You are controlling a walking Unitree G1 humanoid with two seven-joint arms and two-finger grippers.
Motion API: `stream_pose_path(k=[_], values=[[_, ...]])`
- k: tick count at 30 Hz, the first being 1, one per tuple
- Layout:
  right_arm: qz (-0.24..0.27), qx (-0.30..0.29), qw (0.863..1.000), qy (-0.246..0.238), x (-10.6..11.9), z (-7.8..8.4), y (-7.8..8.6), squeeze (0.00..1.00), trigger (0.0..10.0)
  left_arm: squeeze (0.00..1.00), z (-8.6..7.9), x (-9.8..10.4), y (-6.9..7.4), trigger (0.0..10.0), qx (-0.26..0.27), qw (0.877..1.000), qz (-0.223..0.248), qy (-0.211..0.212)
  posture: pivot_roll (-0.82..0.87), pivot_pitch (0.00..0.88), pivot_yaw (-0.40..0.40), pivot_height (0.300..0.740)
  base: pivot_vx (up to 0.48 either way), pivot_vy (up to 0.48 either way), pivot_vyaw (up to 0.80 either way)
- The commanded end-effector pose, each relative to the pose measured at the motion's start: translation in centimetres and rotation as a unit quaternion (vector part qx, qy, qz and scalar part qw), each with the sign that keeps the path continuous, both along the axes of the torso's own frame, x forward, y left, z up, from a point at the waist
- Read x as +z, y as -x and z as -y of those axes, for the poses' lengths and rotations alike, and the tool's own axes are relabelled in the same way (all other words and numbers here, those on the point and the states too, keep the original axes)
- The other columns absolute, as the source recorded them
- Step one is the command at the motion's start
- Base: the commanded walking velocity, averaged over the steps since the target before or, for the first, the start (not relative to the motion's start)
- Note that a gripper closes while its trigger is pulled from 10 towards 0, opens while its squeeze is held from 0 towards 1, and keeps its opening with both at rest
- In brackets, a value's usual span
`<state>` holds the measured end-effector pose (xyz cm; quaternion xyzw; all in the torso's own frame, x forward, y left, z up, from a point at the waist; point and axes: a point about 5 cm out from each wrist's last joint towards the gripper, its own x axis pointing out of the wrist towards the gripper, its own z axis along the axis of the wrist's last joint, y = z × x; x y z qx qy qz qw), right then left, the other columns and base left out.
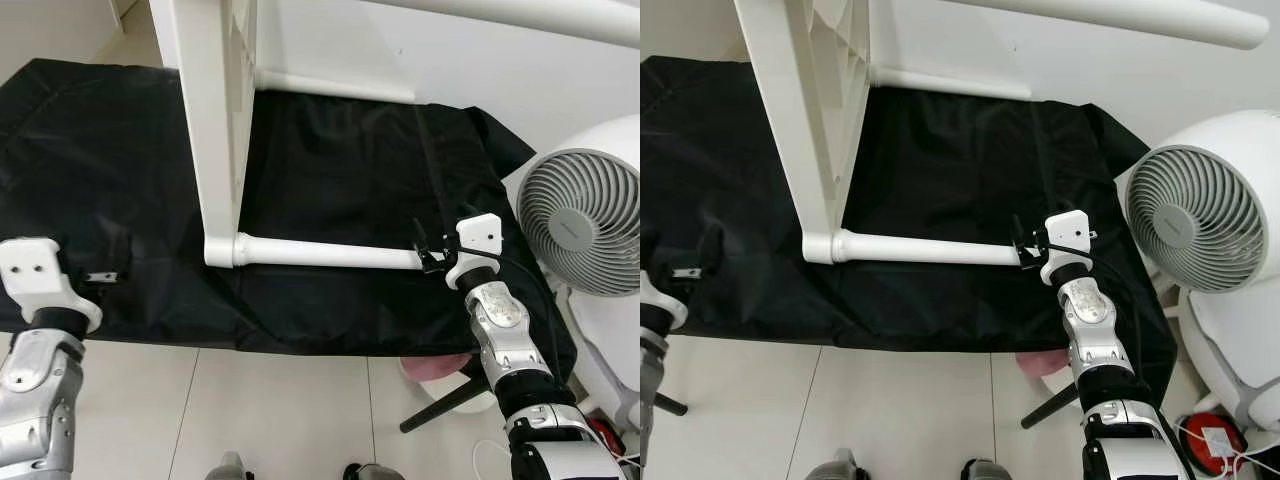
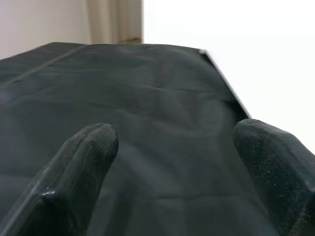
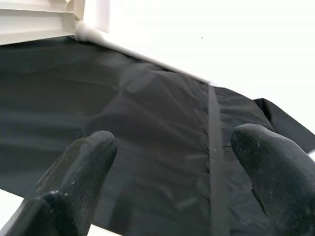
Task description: Building children table
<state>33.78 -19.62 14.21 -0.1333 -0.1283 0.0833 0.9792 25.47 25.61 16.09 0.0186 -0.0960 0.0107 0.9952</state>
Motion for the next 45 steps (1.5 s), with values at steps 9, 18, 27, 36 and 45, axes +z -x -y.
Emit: stream_pose_path(k=[9, 18, 27, 36, 45], values=[[-0.016, 0.007, 0.999, -0.031, -0.7, 0.3, 0.4, 1.0, 10.0, 1.0, 2.9, -1.7, -0.2, 10.0, -0.12, 0.991, -0.039, -0.047, -0.01, 0.074, -0.031, 0.74, 0.0, 0.0, 0.0], [-0.022, 0.003, 0.999, -0.024, -0.9, 0.3, 0.4, 0.0, 10.0, 0.0, 3.2, -2.2, -1.3, 10.0, -0.111, 0.99, -0.056, -0.069, -0.02, 0.066, -0.026, 0.74, 0.0, 0.0, 0.0], [-0.019, 0.003, 1.0, -0.023, -0.8, 0.1, 0.3, 0.0, 10.0, 0.0, 3.9, -2.2, -2.1, 10.0, -0.123, 0.988, -0.053, -0.072, -0.03, 0.061, -0.019, 0.74, 0.0, 0.0, 0.0], [-0.016, -0.008, 1.0, -0.026, -0.8, 0.4, 0.4, 0.0, 10.0, 0.0, 5.4, -1.5, -4.0, 10.0, -0.14, 0.987, -0.035, -0.066, -0.05, 0.064, -0.004, 0.74, 0.0, 0.0, 0.0], [-0.013, -0.015, 0.999, -0.031, -0.7, 0.4, 0.4, 0.0, 10.0, 0.0, 5.5, -1.2, -6.2, 10.0, -0.082, 0.994, -0.038, -0.065, -0.05, 0.068, 0.0, 0.74, 0.0, 0.0, 0.0]])
